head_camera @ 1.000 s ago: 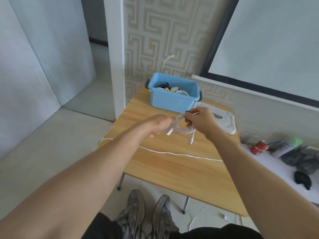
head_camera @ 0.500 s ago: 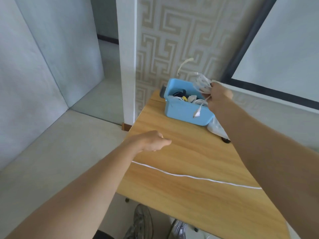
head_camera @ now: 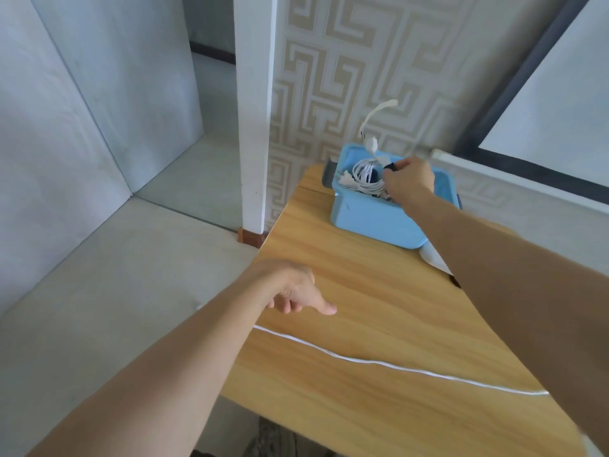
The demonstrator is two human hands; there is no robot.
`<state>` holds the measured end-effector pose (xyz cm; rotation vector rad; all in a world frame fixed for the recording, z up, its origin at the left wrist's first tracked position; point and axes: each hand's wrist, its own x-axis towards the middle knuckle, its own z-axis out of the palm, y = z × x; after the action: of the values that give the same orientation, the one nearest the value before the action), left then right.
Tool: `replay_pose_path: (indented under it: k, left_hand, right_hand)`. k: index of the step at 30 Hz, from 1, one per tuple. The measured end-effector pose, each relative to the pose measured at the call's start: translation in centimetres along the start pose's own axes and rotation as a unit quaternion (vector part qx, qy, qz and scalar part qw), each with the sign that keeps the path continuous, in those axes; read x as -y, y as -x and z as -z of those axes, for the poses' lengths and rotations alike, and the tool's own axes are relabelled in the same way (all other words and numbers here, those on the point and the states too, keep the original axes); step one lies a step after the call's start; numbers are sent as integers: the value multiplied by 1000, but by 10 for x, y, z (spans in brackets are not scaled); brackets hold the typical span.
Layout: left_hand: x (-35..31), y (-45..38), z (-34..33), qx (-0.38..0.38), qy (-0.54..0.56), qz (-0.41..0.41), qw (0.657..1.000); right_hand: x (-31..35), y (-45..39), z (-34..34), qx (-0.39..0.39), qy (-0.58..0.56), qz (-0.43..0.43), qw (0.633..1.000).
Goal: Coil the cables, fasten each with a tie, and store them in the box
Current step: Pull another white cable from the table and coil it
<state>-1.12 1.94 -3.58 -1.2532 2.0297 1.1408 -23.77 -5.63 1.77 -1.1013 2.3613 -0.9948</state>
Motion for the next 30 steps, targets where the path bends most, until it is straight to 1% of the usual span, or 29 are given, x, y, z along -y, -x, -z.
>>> replay_pose_path:
  k: [2, 3, 5, 7, 9, 10, 12, 15, 18, 20, 22, 24, 27, 28, 30]
  left_hand:
    - [1, -2, 1, -4, -24, 1, 1000]
    - [1, -3, 2, -8, -35, 4, 999]
    - [2, -4, 2, -9, -58, 10, 998]
    - [2, -4, 0, -10, -70, 12, 997]
    - [4, -2, -2, -23, -62, 17, 998]
    - [6, -2, -3, -31, -55, 18, 998]
    - [8, -1, -7, -42, -40, 15, 998]
    - [14, -1, -10, -50, -18, 13, 998]
    - [20, -6, -12, -62, 17, 11, 998]
    - [21, -7, -10, -54, 18, 7, 998]
    - [21, -6, -5, -20, -19, 6, 1000]
    - [19, -7, -2, 27, -75, 17, 997]
    - [16, -10, -1, 67, -128, 48, 988]
    - [14, -12, -3, 72, -134, 51, 987]
    - [12, -13, -5, 70, -137, 54, 987]
  right_hand:
    - [1, -4, 0, 23, 75, 52, 996]
    - [2, -5, -2, 21, 99, 85, 991]
    - [5, 3, -6, 16, 112, 160, 981]
    - [7, 10, -14, 62, 150, 204, 966]
    - [9, 14, -19, 122, 194, 192, 954]
    - [10, 16, -18, 139, 204, 182, 952]
    - [12, 15, -16, 152, 210, 172, 950]
    - [12, 8, -14, 150, 236, 165, 946]
    - [8, -2, -11, 161, 155, 147, 964]
    - [6, -7, -9, 194, 100, 130, 967]
    - [7, -11, -7, 232, 79, 111, 963]
    - [9, -16, -7, 244, 86, 121, 958]
    - [11, -23, -11, 247, 111, 123, 955]
    - [10, -23, -14, 230, 141, 133, 954]
    - [6, -25, -21, 162, 170, 144, 961]
